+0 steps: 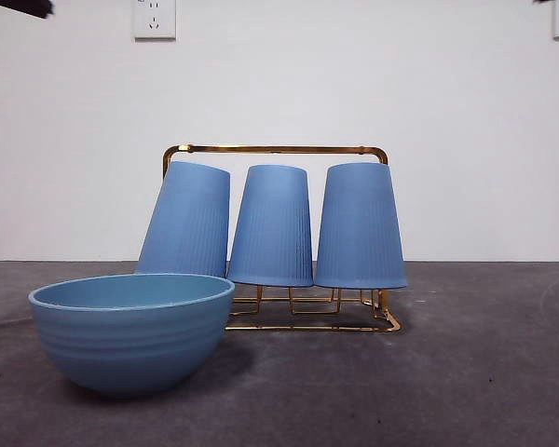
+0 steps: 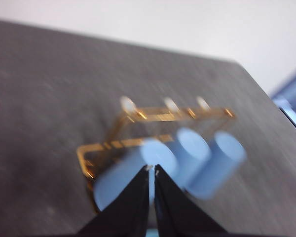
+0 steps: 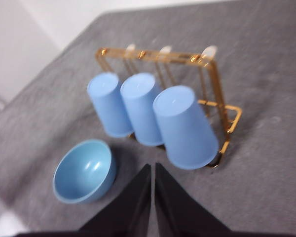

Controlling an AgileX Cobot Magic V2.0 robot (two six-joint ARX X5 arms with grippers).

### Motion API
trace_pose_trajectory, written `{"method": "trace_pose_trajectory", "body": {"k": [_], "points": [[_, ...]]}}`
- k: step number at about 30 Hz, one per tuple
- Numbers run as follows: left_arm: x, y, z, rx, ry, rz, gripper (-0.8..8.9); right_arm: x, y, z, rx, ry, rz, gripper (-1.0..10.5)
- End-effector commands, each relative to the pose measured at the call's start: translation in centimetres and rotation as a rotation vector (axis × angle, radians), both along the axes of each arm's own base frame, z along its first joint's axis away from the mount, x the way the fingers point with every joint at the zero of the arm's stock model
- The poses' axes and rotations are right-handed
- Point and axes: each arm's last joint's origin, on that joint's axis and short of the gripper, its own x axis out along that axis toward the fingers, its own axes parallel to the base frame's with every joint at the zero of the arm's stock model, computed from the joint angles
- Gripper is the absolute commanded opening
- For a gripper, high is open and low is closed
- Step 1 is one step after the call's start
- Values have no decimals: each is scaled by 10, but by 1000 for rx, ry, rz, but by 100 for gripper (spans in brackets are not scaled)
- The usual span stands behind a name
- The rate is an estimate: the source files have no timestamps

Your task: Right arm lift cup from the cupboard, then place it on the right of the bowl

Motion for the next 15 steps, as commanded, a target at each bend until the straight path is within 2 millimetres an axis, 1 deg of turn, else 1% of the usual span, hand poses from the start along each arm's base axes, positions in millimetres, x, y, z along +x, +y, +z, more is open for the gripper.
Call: {"method": "trace_pose_trajectory", "body": {"k": [1, 5, 12, 13, 14, 15], "points": [[5, -6, 3, 22, -1, -111, 15, 6, 6, 4, -32, -43, 98, 11], [10, -13, -5, 28, 28, -229, 15, 13, 14, -2, -53, -24, 152, 11], [10, -19, -7, 70, -6, -290, 29, 18, 16, -5, -56, -8, 159, 12], [10, -19, -6, 72, -9, -293, 37, 18, 16, -4, -56, -9, 158, 12], [10, -19, -7, 73, -9, -293, 72, 18, 16, -4, -56, -10, 158, 23], [10, -19, -7, 73, -9, -293, 123, 18, 16, -4, -56, -11, 158, 63]]}}
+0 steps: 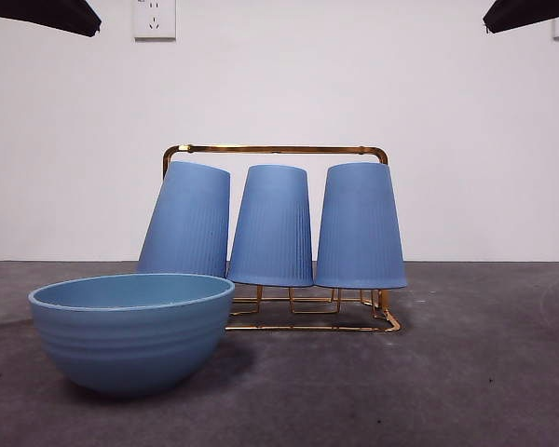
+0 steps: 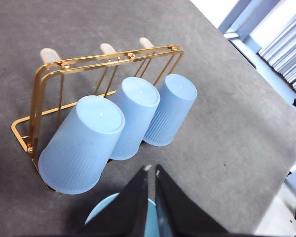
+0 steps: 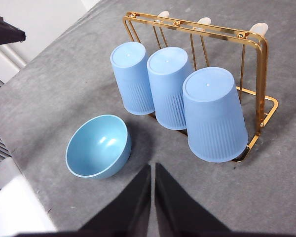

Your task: Right arm lift cup from the cupboard, then place it on the right of the bowl

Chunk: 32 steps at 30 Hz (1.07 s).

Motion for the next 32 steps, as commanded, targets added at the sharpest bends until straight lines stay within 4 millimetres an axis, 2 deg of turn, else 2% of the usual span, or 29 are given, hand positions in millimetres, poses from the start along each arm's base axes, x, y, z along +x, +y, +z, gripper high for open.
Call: {"method": "trace_pose_trajectory", "body": {"k": [1, 5, 7, 14, 20, 24, 32], "points": [[2, -1, 6, 8, -48, -22, 201, 1, 1, 5, -3, -30, 13, 119], [2, -1, 6, 8, -47, -21, 521, 2, 1, 5, -3, -37, 7, 423], [2, -1, 6, 7, -49, -21, 567, 2, 1, 5, -1, -35, 6, 512], [2, -2, 6, 7, -47, -25, 562, 2, 1, 6, 41, 13, -21, 528], [2, -4, 7, 5, -55, -32, 562, 15, 10, 10, 57, 76, -15, 528], [2, -4, 7, 4, -58, -34, 562, 33, 23, 20, 13, 139, -6, 528], [1, -4, 6, 7, -45, -34, 562, 80, 57, 42, -191, 275, -54, 528]]}}
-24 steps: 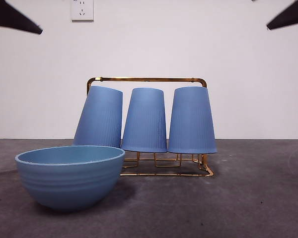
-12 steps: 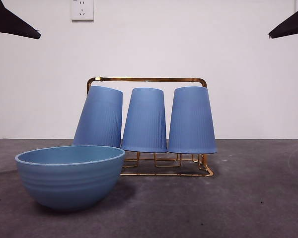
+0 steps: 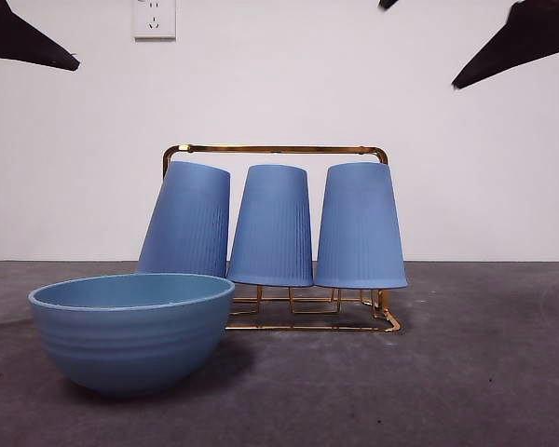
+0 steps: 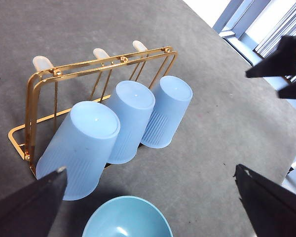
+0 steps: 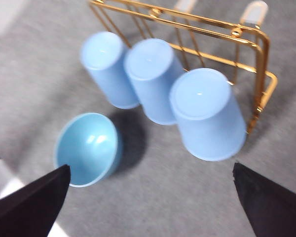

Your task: Right arm lift cup from the cupboard, then place it on the right of the bowl

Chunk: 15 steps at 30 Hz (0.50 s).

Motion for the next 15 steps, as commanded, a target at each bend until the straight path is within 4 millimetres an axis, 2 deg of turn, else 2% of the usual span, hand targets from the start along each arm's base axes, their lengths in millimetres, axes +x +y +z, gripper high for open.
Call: {"method": "trace_pose_trajectory", "body": {"k": [1, 9, 15], "points": [[1, -1, 5, 2, -19, -12, 562, 19, 14, 10, -72, 22, 5, 528], [1, -1, 5, 2, -18, -12, 562, 55, 50, 16, -313, 96, 4, 528], [1, -1, 5, 3, -15, -12, 562, 91, 85, -6, -443, 162, 53, 528]]}}
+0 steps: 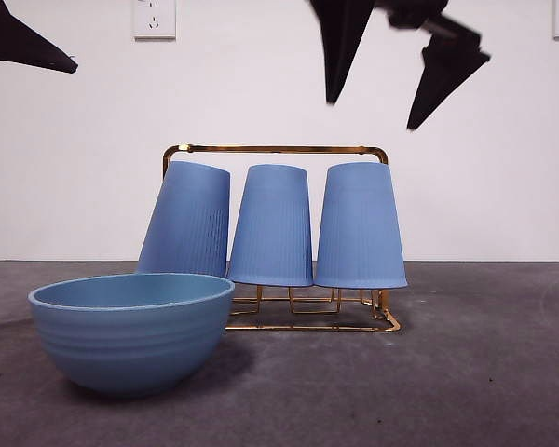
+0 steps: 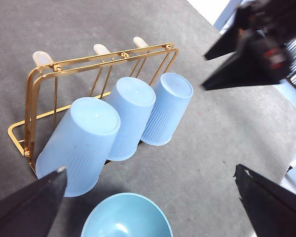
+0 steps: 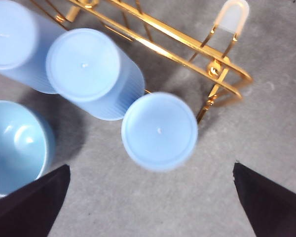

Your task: Right arm lift cup from the cupboard, then place it on the right of the bowl

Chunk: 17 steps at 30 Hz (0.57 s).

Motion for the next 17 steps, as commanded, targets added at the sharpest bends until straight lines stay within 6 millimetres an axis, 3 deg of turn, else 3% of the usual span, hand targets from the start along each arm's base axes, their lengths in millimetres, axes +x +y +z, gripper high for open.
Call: {"method": "trace_pose_trajectory", "body": {"k": [1, 10, 12, 17], "points": [[1, -1, 5, 1, -24, -12, 562, 15, 12, -14, -32, 26, 41, 528], [1, -3, 5, 1, -23, -24, 562, 39, 23, -59, -131, 110, 24, 516], [1, -3, 5, 1, -23, -24, 562, 40, 24, -61, -133, 115, 25, 407], [1, -3, 5, 1, -22, -24, 562, 39, 25, -61, -112, 128, 32, 261]]}}
